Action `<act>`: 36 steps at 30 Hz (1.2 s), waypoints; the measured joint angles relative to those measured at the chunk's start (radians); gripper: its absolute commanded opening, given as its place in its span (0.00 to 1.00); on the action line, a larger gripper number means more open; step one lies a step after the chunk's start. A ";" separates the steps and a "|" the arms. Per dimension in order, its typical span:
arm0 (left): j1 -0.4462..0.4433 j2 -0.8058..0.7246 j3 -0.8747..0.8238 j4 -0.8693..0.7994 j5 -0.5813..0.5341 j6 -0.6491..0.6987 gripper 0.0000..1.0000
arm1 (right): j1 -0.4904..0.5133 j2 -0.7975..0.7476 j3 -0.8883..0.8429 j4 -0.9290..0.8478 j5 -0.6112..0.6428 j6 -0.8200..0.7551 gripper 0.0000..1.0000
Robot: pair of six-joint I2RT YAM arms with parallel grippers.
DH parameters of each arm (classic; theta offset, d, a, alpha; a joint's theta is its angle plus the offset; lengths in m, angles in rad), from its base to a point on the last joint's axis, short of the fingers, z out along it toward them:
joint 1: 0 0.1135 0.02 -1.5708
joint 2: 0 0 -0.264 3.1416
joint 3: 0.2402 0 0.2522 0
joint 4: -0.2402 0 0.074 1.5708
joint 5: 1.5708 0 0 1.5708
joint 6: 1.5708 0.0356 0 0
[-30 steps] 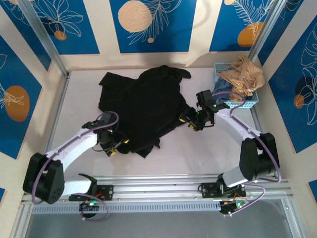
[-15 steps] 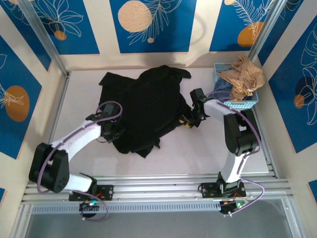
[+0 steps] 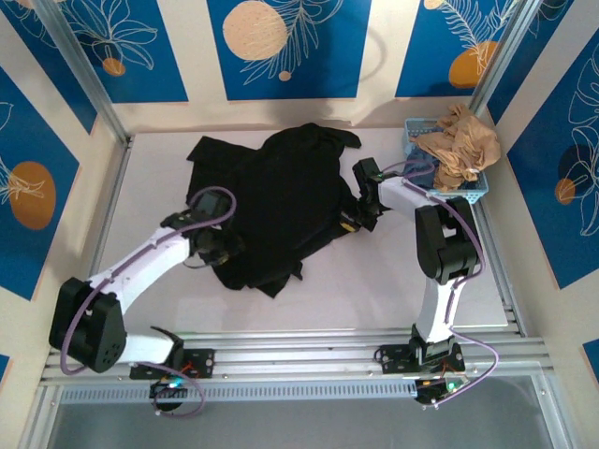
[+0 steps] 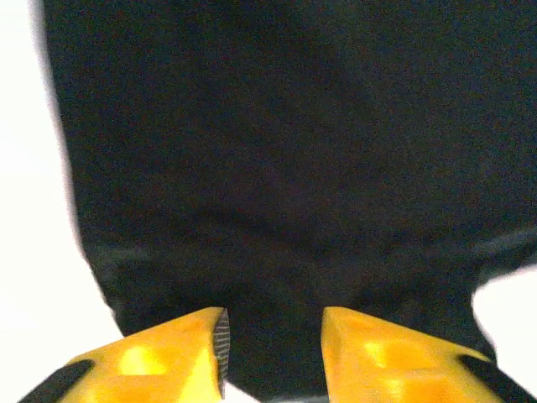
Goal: Fold and stack the t-shirts
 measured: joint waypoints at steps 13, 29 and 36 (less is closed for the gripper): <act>-0.357 0.188 0.027 0.018 0.023 0.122 0.54 | 0.002 -0.288 -0.029 -0.088 0.024 -0.039 0.52; -0.400 0.368 0.084 0.032 0.013 0.157 0.39 | -0.026 -0.388 -0.100 -0.115 0.022 -0.024 0.51; -0.402 0.381 0.107 0.011 -0.072 0.160 0.00 | -0.026 -0.404 -0.122 -0.114 0.018 -0.016 0.50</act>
